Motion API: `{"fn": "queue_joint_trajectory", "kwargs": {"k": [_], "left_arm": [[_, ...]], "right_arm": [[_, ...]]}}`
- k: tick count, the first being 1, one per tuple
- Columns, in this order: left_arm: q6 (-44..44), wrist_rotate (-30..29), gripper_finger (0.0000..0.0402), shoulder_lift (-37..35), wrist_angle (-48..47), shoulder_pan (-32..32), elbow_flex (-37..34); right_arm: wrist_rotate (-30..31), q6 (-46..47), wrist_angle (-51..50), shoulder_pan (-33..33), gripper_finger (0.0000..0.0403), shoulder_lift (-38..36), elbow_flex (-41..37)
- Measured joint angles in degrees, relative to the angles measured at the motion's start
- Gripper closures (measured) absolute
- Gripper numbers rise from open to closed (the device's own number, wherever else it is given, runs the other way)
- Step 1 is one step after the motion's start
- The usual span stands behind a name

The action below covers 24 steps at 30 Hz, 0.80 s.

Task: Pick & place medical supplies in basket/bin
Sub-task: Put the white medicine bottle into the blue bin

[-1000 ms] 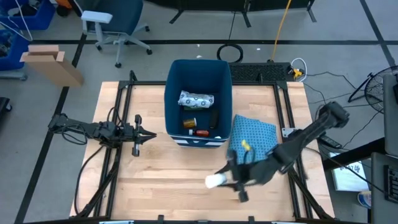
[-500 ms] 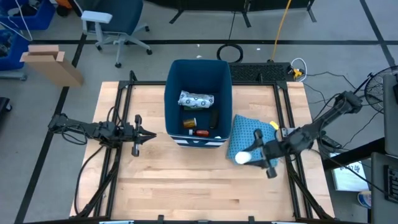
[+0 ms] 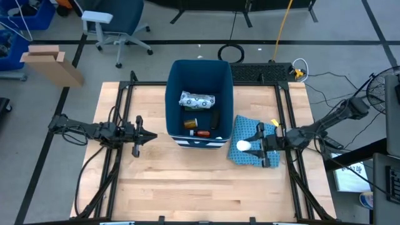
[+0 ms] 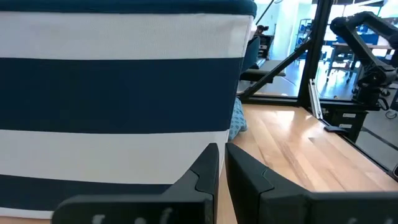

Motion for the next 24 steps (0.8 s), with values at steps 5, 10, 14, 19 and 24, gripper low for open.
{"fn": "queue_joint_trajectory", "kwargs": {"k": [5, 10, 14, 19, 24], "left_arm": [[-0.02, 0.01, 0.0369, 0.0, -0.1, 0.02, 0.02], [0.22, 0.0, 0.0369, 0.0, -0.31, 0.0, 0.04], [0.24, 0.0, 0.0369, 0.0, -0.23, 0.0, 0.04], [0.29, -0.13, 0.0369, 0.0, 0.61, 0.0, 0.0], [1.12, -0.16, 0.0369, 0.0, 0.79, 0.02, -0.02]], "right_arm": [[-2.84, -1.86, 11.21, -3.52, 0.0234, -0.08, -6.07], [-5.44, -0.54, 18.32, -6.84, 0.0234, 0.0, -10.12], [-5.67, 0.27, 18.05, -8.25, 0.0234, -0.02, -8.88], [-5.71, -1.81, 8.67, -10.06, 0.0234, 2.42, 3.12], [-5.76, -3.04, -6.91, -14.22, 0.0233, 8.43, 20.12]]}}
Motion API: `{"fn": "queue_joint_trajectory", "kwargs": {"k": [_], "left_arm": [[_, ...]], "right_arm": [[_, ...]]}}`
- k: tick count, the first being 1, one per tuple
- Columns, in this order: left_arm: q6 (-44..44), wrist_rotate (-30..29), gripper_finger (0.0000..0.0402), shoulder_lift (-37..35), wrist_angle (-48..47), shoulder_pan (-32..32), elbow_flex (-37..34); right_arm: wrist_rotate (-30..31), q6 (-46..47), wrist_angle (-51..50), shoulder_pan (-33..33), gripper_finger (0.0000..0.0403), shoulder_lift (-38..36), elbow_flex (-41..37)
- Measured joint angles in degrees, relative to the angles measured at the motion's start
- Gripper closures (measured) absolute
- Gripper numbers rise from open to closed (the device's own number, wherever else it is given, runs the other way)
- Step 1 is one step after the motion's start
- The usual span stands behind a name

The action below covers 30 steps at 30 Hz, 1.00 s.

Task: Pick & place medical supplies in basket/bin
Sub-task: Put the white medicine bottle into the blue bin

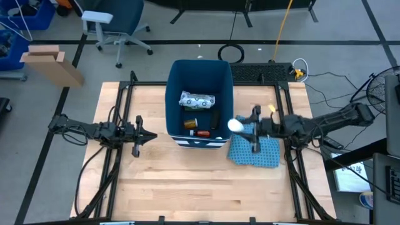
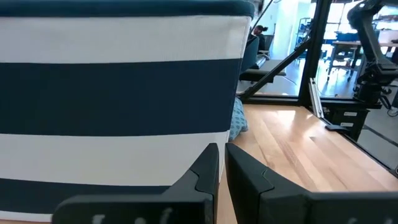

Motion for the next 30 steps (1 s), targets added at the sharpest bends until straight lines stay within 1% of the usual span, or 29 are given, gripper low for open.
{"fn": "queue_joint_trajectory", "kwargs": {"k": [3, 6, 9, 12, 14, 16, 22, 26, 30], "left_arm": [[0.59, 0.0, 0.0369, 0.0, 0.01, 0.0, 0.0], [0.63, 0.03, 0.0369, 0.0, -0.09, -0.02, 0.0], [-0.47, 0.05, 0.0369, 0.0, -0.28, 0.0, 0.0], [-0.61, 0.29, 0.0369, 0.0, -0.32, -0.01, 0.02], [-0.63, 0.43, 0.0369, 0.0, -0.35, -0.02, 0.02], [-0.67, 0.49, 0.0369, 0.0, -0.58, -0.02, 0.04], [-0.61, 0.53, 0.0369, 0.02, -1.01, 0.0, 0.07], [-0.61, 0.55, 0.0369, 0.0, -1.09, -0.02, 0.09], [-0.45, 0.3, 0.0369, 0.0, -1.09, -0.02, 0.09]], "right_arm": [[-0.92, -0.09, -9.48, -3.44, 0.0233, 4.58, 10.3], [-6.11, -0.24, -16.85, -7.93, 0.0233, 9.79, 19.07], [-11.67, 0.15, -19.74, -12.38, 0.0233, 14.48, 26.92], [-16.48, 0.15, -21.75, -15.6, 0.0232, 19.19, 32.04], [-19.37, 0.14, -22.56, -16.86, 0.0232, 22.12, 33.66], [-20.77, 0.14, -22.51, -17.69, 0.0232, 24.28, 34.73], [-20.99, -0.46, -22.25, -19.44, 0.0232, 29.24, 35.21], [-23.9, -0.86, -21.97, -20.04, 0.0232, 30.81, 35.13], [-23.69, -1.46, -21.96, -20.05, 0.0232, 31.3, 35.13]]}}
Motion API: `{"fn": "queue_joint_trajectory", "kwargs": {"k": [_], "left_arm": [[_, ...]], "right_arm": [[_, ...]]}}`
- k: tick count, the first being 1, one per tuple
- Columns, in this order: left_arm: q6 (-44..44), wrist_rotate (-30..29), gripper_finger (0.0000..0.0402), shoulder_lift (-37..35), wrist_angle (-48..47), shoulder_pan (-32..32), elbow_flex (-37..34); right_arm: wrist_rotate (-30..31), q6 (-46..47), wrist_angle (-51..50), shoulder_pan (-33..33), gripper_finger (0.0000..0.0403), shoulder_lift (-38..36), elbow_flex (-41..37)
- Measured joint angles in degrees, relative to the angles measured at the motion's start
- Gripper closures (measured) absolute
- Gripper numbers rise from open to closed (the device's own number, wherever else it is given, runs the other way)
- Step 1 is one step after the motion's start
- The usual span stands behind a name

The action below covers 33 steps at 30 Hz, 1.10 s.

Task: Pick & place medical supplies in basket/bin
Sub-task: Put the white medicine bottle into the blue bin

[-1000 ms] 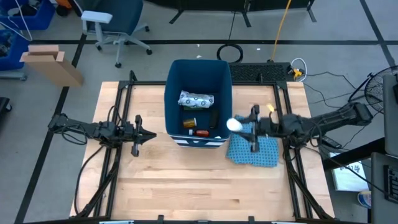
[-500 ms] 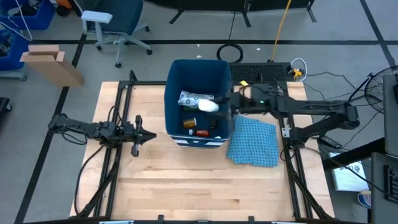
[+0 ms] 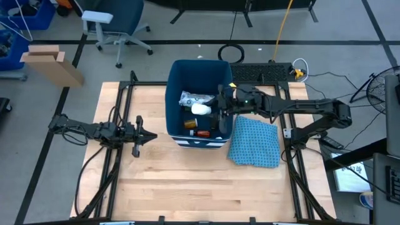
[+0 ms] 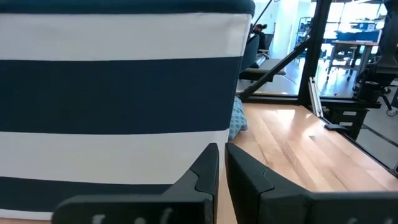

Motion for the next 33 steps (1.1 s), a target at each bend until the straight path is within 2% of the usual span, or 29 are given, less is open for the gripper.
{"fn": "queue_joint_trajectory", "kwargs": {"k": [6, 10, 17, 24, 33], "left_arm": [[1.54, -0.16, 0.0369, 0.0, -0.02, 0.01, 0.0], [1.54, -0.25, 0.0369, 0.0, -0.04, 0.02, 0.0], [2.55, -0.29, 0.0369, 0.02, -0.07, 0.0, 0.0], [4.6, -0.3, 0.0369, 0.0, -0.05, 0.01, 0.0], [7.34, -0.33, 0.0369, 0.0, -0.04, 0.02, 0.0]], "right_arm": [[-0.27, 1.21, 1.98, -1.72, 0.0232, -0.08, 1.44], [-1.68, 1.13, -2.41, -3.92, 0.0232, 0.56, 5.0], [-1.68, -2.91, -16.55, -7.04, 0.0232, 1.42, 8.68], [-1.57, -7.6, -20.9, -7.51, 0.0232, 7.6, 10.9], [8.73, -15.18, -24.8, -7.32, 0.0232, 17.61, 14.23]]}}
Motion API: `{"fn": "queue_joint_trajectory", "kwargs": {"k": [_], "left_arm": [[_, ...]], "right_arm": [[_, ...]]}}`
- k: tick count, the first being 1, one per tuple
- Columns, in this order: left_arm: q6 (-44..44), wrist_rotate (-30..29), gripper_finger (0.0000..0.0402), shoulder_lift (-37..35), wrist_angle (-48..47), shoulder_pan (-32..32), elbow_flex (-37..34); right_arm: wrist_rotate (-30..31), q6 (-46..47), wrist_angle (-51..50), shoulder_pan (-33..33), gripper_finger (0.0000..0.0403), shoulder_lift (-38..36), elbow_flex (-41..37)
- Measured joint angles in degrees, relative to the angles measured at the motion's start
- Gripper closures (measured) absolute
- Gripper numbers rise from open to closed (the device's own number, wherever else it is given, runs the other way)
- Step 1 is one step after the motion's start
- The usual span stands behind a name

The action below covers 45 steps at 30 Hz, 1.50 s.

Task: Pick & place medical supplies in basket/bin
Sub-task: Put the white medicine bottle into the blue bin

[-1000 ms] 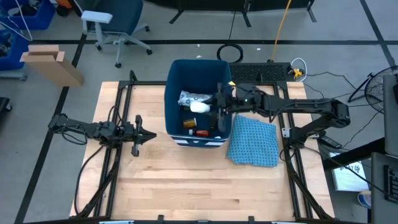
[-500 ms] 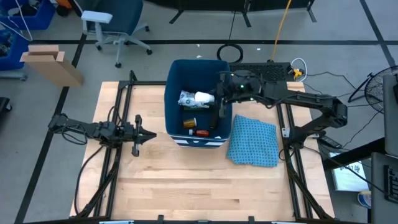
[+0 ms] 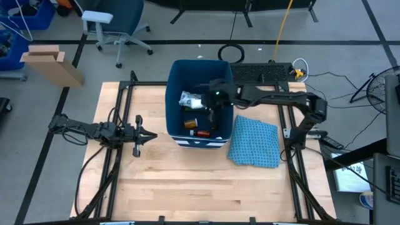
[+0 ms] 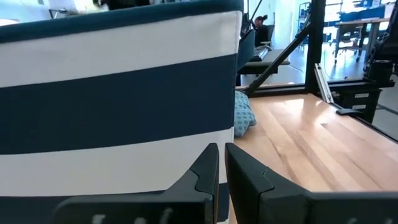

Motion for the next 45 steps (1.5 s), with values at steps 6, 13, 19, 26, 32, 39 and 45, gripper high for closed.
{"fn": "queue_joint_trajectory", "kwargs": {"k": [6, 13, 19, 26, 32, 39, 45], "left_arm": [[-0.25, 0.02, 0.0369, 0.0, 0.0, -0.01, -0.01], [-0.48, 0.07, 0.0369, 0.01, -0.01, -0.02, -0.02], [-1.71, 0.09, 0.0369, 0.02, 0.0, 0.0, -0.02], [-1.69, 0.1, 0.0369, 0.01, 0.0, -0.01, -0.02], [-1.02, 0.08, 0.0369, 0.02, 0.11, 0.0, -0.02], [0.25, -1.67, 0.0369, 0.0, 0.28, 0.0, -0.04], [1.16, -1.88, 0.0369, 0.0, 0.32, 0.04, -0.04]], "right_arm": [[6.64, -0.13, -10.21, -0.03, 0.0232, 4.59, -0.04], [3.41, 0.11, -14.38, 0.03, 0.0232, 6.87, -0.04], [-2.34, -0.04, -13.89, 0.08, 0.0232, 9.8, 0.04], [1.77, -1.44, -13.07, 1.05, 0.0232, 12.55, 0.22], [4.71, -1.44, -15.76, 1.11, 0.0232, 9.5, 2.07], [4.61, -2.43, -18.18, 1.36, 0.0232, 9.52, 13.39], [1.67, -3.43, -19.38, 1.53, 0.0232, 14.62, 14.3]]}}
